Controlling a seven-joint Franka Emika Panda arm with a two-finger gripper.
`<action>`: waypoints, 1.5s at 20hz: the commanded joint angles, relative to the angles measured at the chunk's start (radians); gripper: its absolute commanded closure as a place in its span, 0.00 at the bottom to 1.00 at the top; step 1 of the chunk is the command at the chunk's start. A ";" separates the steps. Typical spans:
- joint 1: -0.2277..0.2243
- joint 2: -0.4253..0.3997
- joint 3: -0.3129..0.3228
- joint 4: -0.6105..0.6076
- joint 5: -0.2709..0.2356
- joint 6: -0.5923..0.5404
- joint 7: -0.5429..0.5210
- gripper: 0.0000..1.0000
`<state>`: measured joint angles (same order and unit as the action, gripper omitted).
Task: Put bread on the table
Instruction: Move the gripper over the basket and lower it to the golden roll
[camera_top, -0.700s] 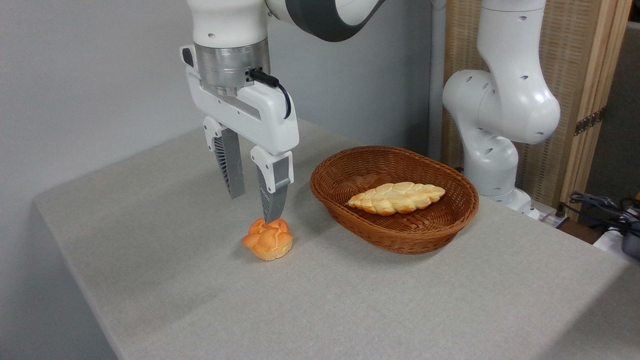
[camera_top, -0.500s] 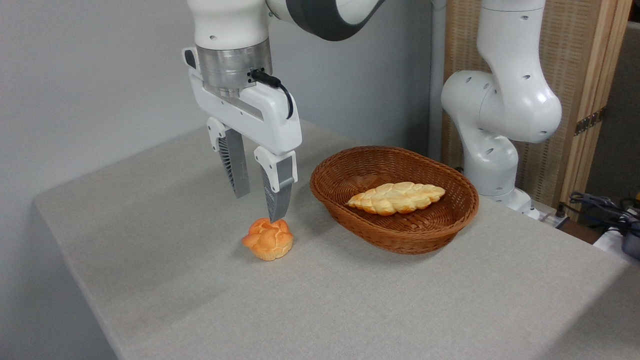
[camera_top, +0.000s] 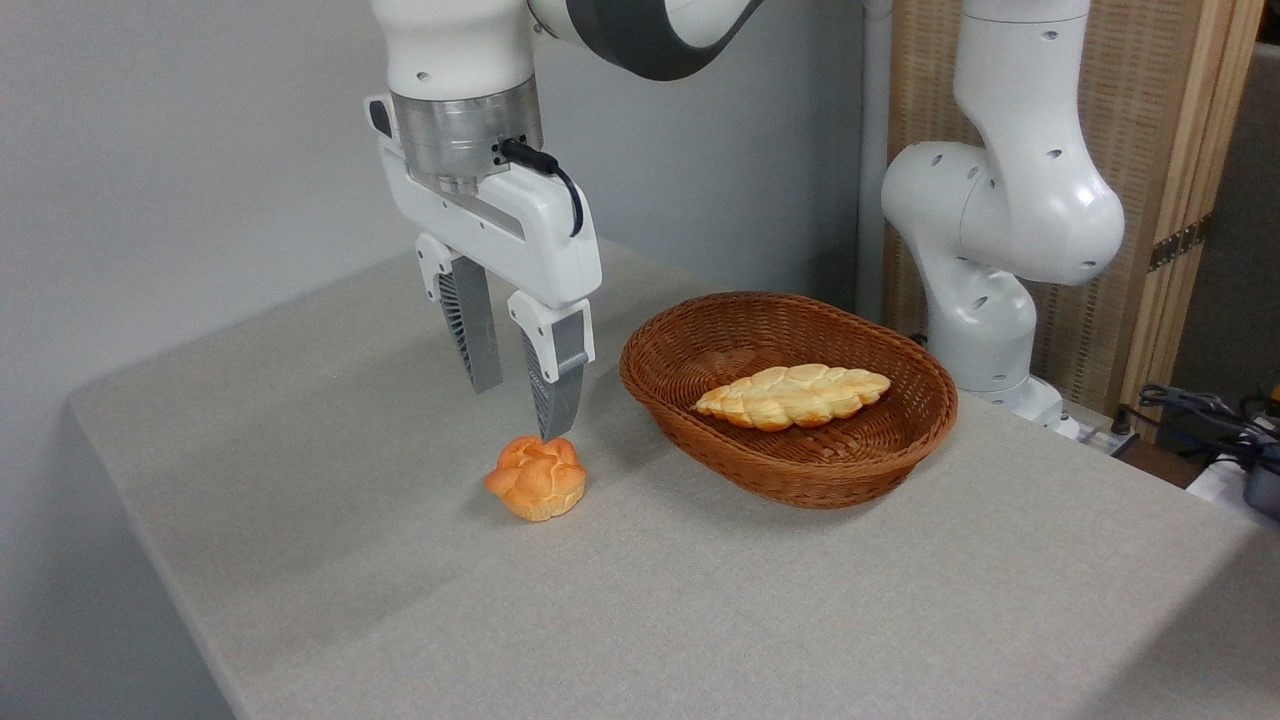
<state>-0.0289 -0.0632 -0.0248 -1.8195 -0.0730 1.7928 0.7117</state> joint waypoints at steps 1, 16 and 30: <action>0.014 -0.001 -0.007 0.017 -0.010 -0.024 0.018 0.00; 0.017 -0.167 0.019 -0.150 -0.007 -0.121 0.202 0.00; -0.080 -0.323 0.019 -0.412 -0.002 -0.171 0.389 0.00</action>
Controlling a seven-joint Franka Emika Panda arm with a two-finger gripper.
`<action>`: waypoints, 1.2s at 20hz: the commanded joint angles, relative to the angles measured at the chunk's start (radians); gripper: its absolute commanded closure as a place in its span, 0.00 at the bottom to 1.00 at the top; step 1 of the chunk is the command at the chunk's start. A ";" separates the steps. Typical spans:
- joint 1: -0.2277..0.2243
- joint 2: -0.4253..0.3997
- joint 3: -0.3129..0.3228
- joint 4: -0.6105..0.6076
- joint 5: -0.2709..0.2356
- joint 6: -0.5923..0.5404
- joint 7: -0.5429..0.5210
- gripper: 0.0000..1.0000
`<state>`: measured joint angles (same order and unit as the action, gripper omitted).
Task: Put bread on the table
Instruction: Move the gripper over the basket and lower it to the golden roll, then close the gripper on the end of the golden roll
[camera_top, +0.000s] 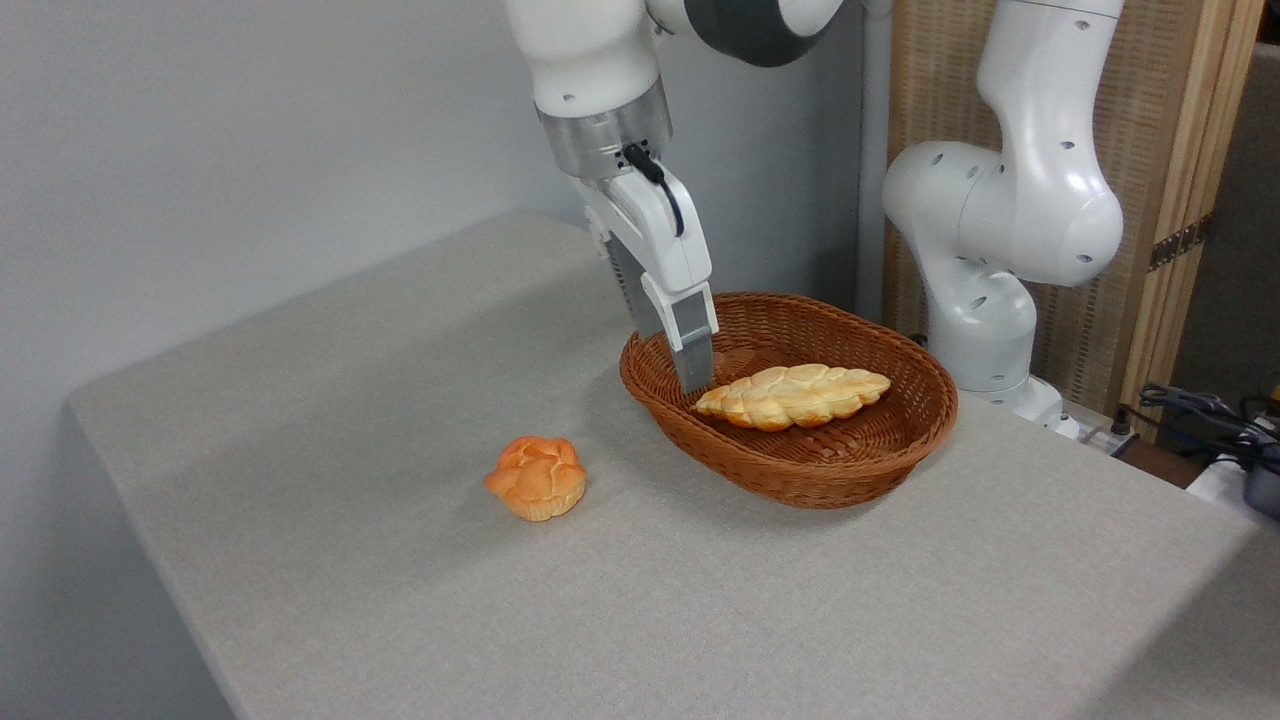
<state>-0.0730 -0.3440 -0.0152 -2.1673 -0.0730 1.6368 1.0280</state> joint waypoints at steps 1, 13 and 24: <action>-0.054 -0.050 0.009 -0.081 0.002 -0.015 0.098 0.00; -0.070 -0.087 0.009 -0.219 0.012 -0.015 0.271 0.00; -0.071 -0.033 -0.005 -0.247 0.053 -0.005 0.325 0.00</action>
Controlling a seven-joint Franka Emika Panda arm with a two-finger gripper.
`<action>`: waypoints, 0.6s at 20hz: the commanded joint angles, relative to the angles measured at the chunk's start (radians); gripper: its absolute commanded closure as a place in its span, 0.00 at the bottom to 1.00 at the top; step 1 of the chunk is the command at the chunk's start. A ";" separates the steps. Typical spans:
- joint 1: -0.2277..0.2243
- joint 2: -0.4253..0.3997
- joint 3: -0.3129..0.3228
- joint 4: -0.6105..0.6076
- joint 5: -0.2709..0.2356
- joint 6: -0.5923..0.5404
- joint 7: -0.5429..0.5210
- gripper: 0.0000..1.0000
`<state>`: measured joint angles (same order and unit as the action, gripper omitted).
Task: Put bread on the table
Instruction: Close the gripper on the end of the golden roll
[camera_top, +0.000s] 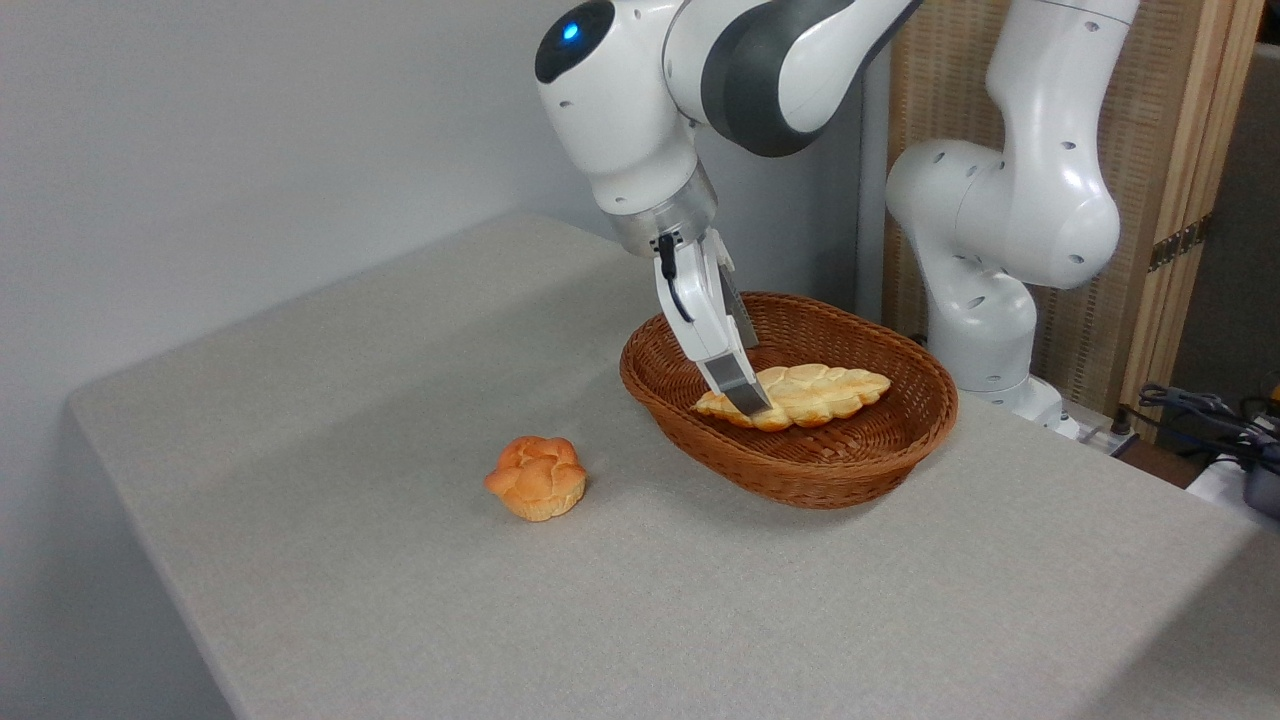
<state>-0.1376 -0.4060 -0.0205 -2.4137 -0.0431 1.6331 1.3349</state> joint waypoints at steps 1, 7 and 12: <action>-0.008 0.036 0.001 -0.002 0.025 -0.002 0.018 0.00; -0.016 0.061 0.001 -0.001 0.026 -0.001 0.020 0.00; -0.017 0.093 -0.001 0.001 0.035 -0.001 0.020 0.00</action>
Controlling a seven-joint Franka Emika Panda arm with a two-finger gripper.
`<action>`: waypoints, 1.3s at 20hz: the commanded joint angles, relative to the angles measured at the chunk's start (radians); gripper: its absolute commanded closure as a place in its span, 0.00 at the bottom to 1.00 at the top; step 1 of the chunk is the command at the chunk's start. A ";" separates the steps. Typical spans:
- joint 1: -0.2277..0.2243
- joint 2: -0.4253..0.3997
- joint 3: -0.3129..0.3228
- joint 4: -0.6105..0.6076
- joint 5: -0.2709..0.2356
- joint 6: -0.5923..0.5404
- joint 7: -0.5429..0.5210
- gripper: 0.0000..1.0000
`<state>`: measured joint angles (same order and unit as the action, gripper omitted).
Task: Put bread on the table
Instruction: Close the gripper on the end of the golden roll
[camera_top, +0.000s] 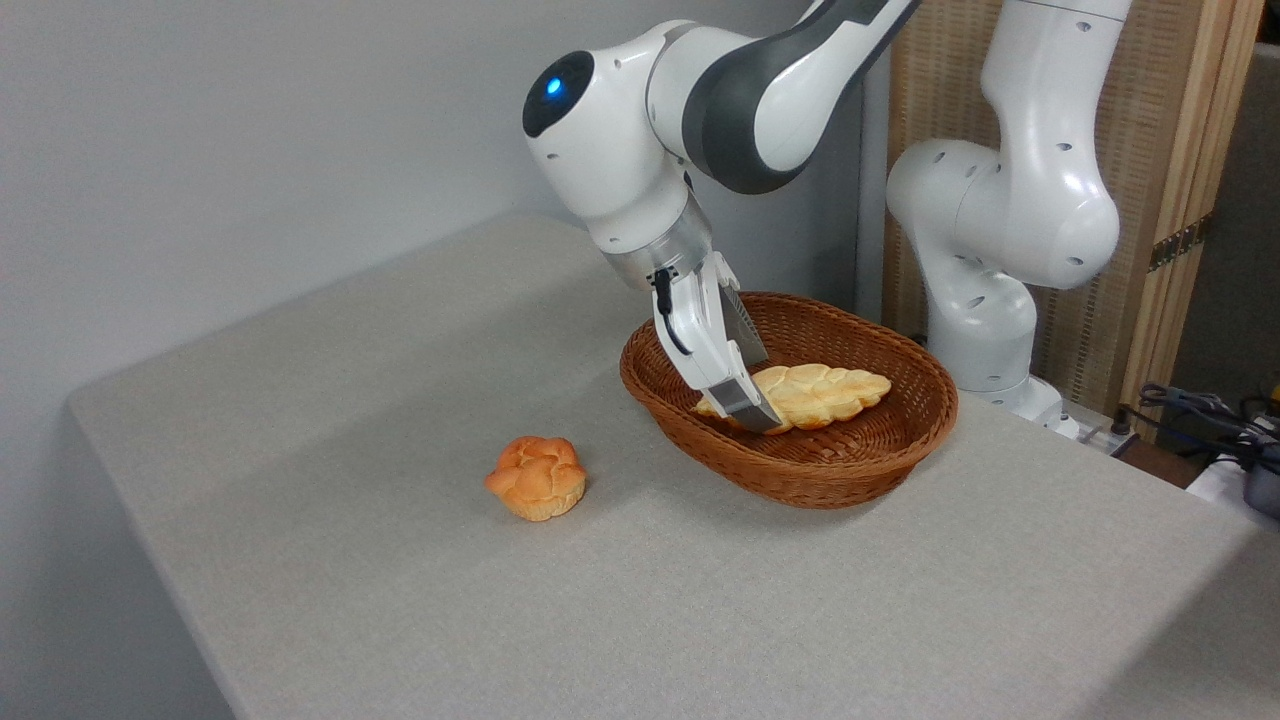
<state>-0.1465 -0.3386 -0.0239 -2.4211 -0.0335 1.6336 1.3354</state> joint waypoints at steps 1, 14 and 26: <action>-0.008 0.029 -0.001 0.008 0.033 0.000 0.018 0.01; -0.008 0.035 -0.004 0.011 0.040 0.000 0.018 0.51; -0.008 0.024 -0.002 0.019 0.040 -0.006 0.019 0.77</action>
<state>-0.1494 -0.3122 -0.0311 -2.4154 -0.0088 1.6339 1.3354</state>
